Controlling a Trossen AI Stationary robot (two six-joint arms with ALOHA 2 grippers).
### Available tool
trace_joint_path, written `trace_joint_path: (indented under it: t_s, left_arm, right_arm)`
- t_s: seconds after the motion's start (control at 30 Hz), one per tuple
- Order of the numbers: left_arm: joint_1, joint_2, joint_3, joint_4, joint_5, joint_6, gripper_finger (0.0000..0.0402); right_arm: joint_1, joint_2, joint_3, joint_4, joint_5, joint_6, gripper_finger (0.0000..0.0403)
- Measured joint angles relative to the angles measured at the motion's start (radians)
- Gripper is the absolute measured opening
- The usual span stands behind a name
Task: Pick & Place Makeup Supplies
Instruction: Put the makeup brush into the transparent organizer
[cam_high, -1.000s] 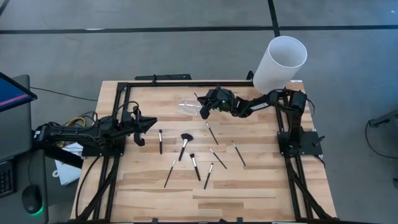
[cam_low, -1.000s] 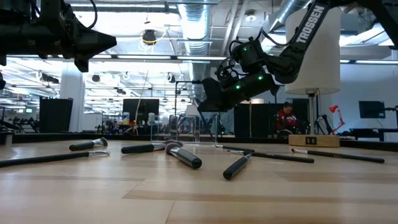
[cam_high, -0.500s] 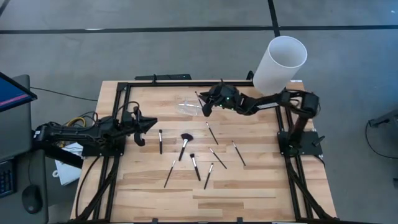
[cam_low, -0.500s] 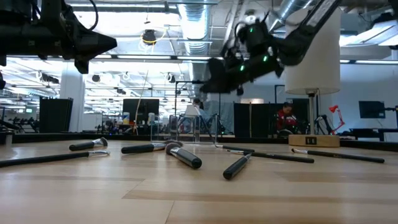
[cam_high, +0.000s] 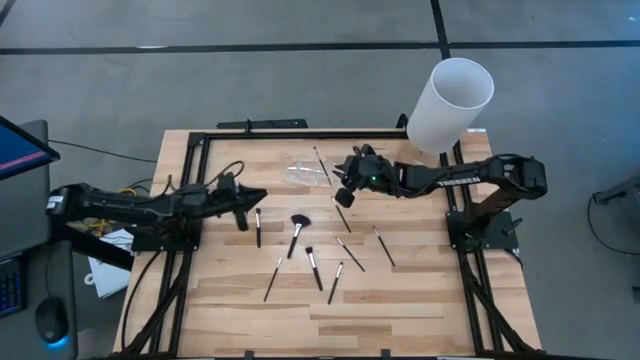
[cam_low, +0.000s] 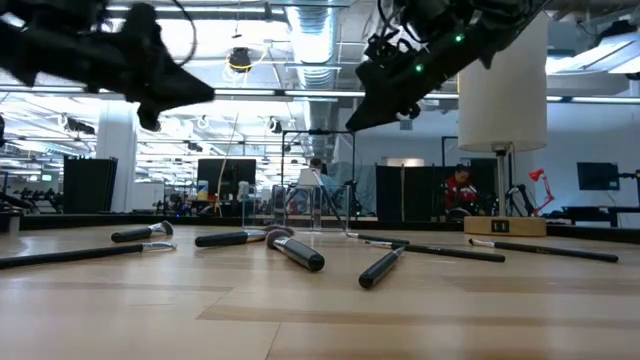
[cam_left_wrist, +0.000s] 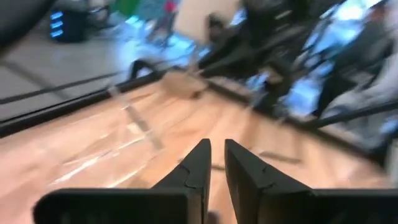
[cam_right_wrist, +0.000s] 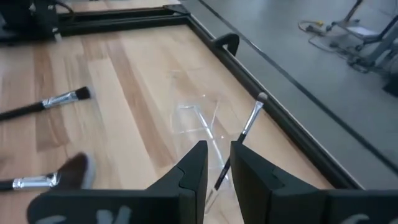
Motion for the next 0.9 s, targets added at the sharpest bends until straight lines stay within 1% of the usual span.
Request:
trace_joint_path:
  t_s: [0.07, 0.13, 0.2, 0.27, 0.4, 0.57, 0.67, 0.77, 0.9]
  left_arm:
    - [0.0, 0.08, 0.068, -0.099, -0.043, -0.027, 0.006]
    - [0.0, 0.157, 0.136, -0.192, -0.062, -0.095, 0.0075]
    - [0.002, 0.211, 0.195, -0.28, -0.064, -0.189, 0.0091]
    - [0.002, 0.248, 0.238, -0.379, -0.064, -0.306, 0.0106]
    - [0.013, 0.278, 0.274, -0.587, -0.062, -0.502, 0.0129]
    - [0.033, 0.281, 0.275, -0.802, -0.05, -0.717, 0.0147]
    - [0.049, 0.306, 0.274, -0.872, -0.011, -0.812, 0.0157]
    - [0.052, 0.346, 0.274, -0.862, 0.045, -0.855, 0.0169]
    - [0.049, 0.406, 0.274, -0.856, 0.07, -0.894, 0.018]
  right_arm:
    - [0.004, 0.0, 0.0, 0.018, 0.013, -0.031, 0.0062]
    - [-0.005, -0.008, 0.0, 0.028, 0.033, -0.051, 0.0062]
    - [-0.02, -0.024, 0.0, 0.039, 0.04, -0.07, 0.0062]
    - [-0.036, -0.054, 0.0, 0.013, 0.036, -0.087, 0.0062]
    - [-0.057, -0.106, 0.0, -0.037, 0.015, -0.07, 0.0062]
    - [-0.043, -0.145, 0.0, -0.093, 0.014, -0.075, 0.0062]
    - [-0.034, -0.15, 0.0, -0.097, 0.001, -0.077, 0.0062]
    - [-0.027, -0.15, 0.0, -0.109, -0.01, -0.092, 0.0062]
    - [-0.028, -0.15, 0.0, -0.124, -0.009, -0.097, 0.0062]
